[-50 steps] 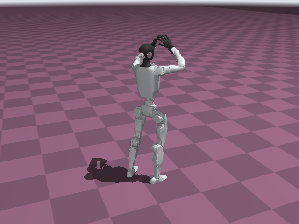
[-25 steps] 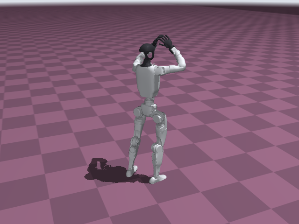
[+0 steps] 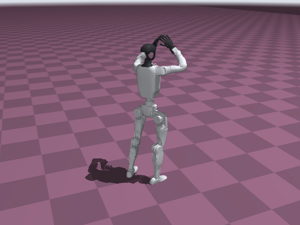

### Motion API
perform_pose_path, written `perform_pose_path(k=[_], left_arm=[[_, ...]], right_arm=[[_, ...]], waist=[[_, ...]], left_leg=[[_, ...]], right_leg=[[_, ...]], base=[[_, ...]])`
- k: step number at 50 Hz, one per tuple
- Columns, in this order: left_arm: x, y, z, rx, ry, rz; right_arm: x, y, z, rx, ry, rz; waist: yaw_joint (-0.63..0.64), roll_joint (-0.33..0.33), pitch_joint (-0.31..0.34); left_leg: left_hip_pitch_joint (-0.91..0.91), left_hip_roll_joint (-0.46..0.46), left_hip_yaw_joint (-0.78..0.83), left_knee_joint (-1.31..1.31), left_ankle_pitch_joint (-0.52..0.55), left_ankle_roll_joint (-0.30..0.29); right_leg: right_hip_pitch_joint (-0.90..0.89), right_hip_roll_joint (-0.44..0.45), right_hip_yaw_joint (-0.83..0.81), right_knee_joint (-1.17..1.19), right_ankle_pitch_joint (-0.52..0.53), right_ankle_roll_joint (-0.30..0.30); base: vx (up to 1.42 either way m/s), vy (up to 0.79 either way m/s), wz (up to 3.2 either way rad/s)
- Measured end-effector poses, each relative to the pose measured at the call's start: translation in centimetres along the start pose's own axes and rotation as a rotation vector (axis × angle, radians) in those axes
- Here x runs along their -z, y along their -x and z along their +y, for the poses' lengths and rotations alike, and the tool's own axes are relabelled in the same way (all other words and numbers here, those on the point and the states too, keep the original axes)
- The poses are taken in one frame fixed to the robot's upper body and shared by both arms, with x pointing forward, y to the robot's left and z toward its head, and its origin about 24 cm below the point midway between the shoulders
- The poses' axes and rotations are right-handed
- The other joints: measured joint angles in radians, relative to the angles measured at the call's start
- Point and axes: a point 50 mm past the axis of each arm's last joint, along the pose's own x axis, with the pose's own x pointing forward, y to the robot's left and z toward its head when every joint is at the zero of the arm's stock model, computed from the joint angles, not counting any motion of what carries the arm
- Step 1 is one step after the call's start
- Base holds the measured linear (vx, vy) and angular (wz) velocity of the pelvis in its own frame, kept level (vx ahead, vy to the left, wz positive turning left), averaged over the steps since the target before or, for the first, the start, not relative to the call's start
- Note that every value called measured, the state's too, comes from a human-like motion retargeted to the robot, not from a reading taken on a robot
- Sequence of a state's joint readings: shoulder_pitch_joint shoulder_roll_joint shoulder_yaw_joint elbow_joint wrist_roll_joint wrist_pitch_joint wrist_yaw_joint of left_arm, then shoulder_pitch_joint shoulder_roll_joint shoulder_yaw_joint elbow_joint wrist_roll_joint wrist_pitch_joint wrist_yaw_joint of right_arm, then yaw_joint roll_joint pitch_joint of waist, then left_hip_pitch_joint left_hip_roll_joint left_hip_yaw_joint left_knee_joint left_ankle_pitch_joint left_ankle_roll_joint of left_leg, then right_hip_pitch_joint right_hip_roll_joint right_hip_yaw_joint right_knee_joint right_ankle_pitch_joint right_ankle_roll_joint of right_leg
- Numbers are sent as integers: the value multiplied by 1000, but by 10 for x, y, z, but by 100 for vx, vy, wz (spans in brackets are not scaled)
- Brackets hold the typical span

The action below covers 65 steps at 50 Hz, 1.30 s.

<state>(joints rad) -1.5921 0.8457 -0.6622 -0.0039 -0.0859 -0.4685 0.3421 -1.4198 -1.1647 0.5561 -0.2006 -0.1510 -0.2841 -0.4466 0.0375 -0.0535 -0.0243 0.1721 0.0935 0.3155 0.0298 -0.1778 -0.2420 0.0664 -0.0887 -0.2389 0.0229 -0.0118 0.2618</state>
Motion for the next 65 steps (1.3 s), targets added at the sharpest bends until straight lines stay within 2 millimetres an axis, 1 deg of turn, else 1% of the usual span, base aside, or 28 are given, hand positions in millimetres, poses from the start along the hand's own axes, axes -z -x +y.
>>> perform_pose_path(k=[4, 31, 32, 33, 34, 35, 40, 43, 46, 47, 48, 49, 50, 51, 52, 53, 55, 57, 60, 61, 63, 65], left_arm=[[0, 1, -3, -20, -6, 4], [-2, -4, 0, -11, -44, -20], [-4, -4, 0, -29, 37, -19], [-10, -4, 0, -90, 281, -28], [-7, -3, 1, -67, 206, -21], [0, -2, 3, -5, -30, -8], [3, 10, -1, -45, 3, 28], [6, 25, -2, -74, 55, 76], [12, 47, -5, -99, 131, 168], [13, 56, -6, -112, 193, 200], [13, 66, -6, -164, 341, 235], [17, 79, -7, -152, 328, 288], [23, 93, -8, -102, 238, 351], [23, 106, -10, -207, 457, 403], [24, 122, -12, -277, 579, 453], [28, 138, -15, -249, 527, 526], [31, 177, -25, -161, 370, 695], [29, 218, -38, -215, 430, 871], [13, 282, -60, -332, 527, 1155], [5, 303, -67, -324, 530, 1249], [-16, 345, -82, -335, 549, 1443], [-46, 384, -96, -355, 566, 1640]], right_arm=[[1, 0, 0, 2, 4, 2], [-1, -3, -3, -29, 32, -29], [-1, -3, -2, -28, 25, -27], [-2, -2, -1, -29, 2, -20], [-2, -2, -1, -29, 10, -22], [-1, -2, -3, -28, 34, -27], [-1, 3, 2, -51, 29, -14], [-2, 8, 8, -93, 2, -6], [-3, 15, 19, -151, -46, 13], [-4, 18, 24, -176, -70, 21], [-5, 22, 30, -202, -103, 32], [-6, 26, 35, -229, -123, 46], [-5, 31, 40, -256, -135, 61], [-6, 38, 48, -281, -181, 88], [-6, 44, 56, -305, -215, 114], [-6, 51, 63, -326, -226, 138], [-5, 67, 79, -370, -255, 201], [-4, 91, 97, -404, -306, 304], [-9, 134, 125, -444, -405, 498], [-12, 150, 134, -462, -439, 567], [-22, 183, 150, -495, -512, 713], [-36, 216, 164, -527, -583, 861]], waist=[[0, -2, -1], [-9, -9, 4], [-8, -10, 6], [-7, -12, 11], [-7, -11, 11], [-9, -9, 9], [-6, -11, 20], [1, -7, 35], [6, 1, 53], [6, 4, 61], [6, 9, 70], [6, 15, 74], [6, 21, 77], [4, 26, 86], [1, 31, 96], [-4, 34, 105], [-17, 41, 119], [-25, 44, 131], [-31, 45, 145], [-30, 44, 147], [-29, 43, 149], [-29, 40, 149]], left_leg=[[-6, 1, -3, 0, 1, 0], [-34, 25, -2, 18, 22, -2], [-35, 25, -4, 18, 24, -1], [-33, 22, -7, 17, 26, 2], [-35, 24, -8, 19, 27, 1], [-39, 27, -9, 21, 29, -1], [-53, 26, -24, 29, 37, 3], [-65, 23, -35, 31, 46, 7], [-79, 18, -52, 29, 56, 13], [-84, 14, -60, 27, 60, 14], [-87, 9, -68, 23, 63, 15], [-93, 6, -74, 21, 65, 15], [-100, 3, -79, 19, 66, 14], [-100, -6, -78, 12, 68, 16], [-101, -12, -72, 8, 70, 17], [-104, -16, -54, 6, 71, 17], [-106, -20, 14, 6, 71, 18], [-98, -22, 130, 8, 67, 27], [-75, -18, 333, 16, 52, 43], [-68, -17, 394, 17, 47, 48], [-54, -16, 501, 22, 37, 56], [-42, -14, 587, 33, 26, 64]], right_leg=[[-4, 1, -2, -3, 1, 0], [-21, 25, -3, -6, -2, 0], [-20, 24, -4, -6, -2, 0], [-17, 20, -6, -5, -4, 0], [-17, 22, -8, -5, -4, 0], [-20, 25, -9, -6, -3, 0], [-21, 22, -23, -8, -2, 0], [-24, 17, -35, -9, 1, 0], [-30, 11, -51, -8, 4, 0], [-32, 8, -57, -8, 5, 0], [-33, 2, -64, -7, 6, 0], [-36, -1, -72, -8, 7, 0], [-39, -4, -79, -8, 8, 0], [-38, -14, -90, -8, 7, 0], [-37, -24, -100, -8, 6, 0], [-38, -31, -111, -8, 6, 0], [-39, -48, -135, -8, 4, 0], [-39, -71, -163, -6, 1, 0], [-41, -102, -205, 1, -4, 0], [-44, -110, -220, 3, -5, 0], [-48, -126, -250, 9, -8, 0], [-47, -142, -285, 18, -13, 0]], base=[[0, 0, 0], [0, -2, 0], [0, 0, 0], [0, 0, 0], [-1, -6, 9], [-1, -8, 9], [-1, -2, 5], [-5, -4, 20], [-8, -3, 28], [-9, -2, 36], [-9, -1, 40], [-9, 0, 42], [-9, 2, 49], [-9, 4, 55], [-9, 6, 61], [-9, 5, 64], [-8, 5, 70], [-6, 6, 79], [-5, 6, 79], [-3, 5, 80], [-2, 5, 85], [1, 9, 99]])
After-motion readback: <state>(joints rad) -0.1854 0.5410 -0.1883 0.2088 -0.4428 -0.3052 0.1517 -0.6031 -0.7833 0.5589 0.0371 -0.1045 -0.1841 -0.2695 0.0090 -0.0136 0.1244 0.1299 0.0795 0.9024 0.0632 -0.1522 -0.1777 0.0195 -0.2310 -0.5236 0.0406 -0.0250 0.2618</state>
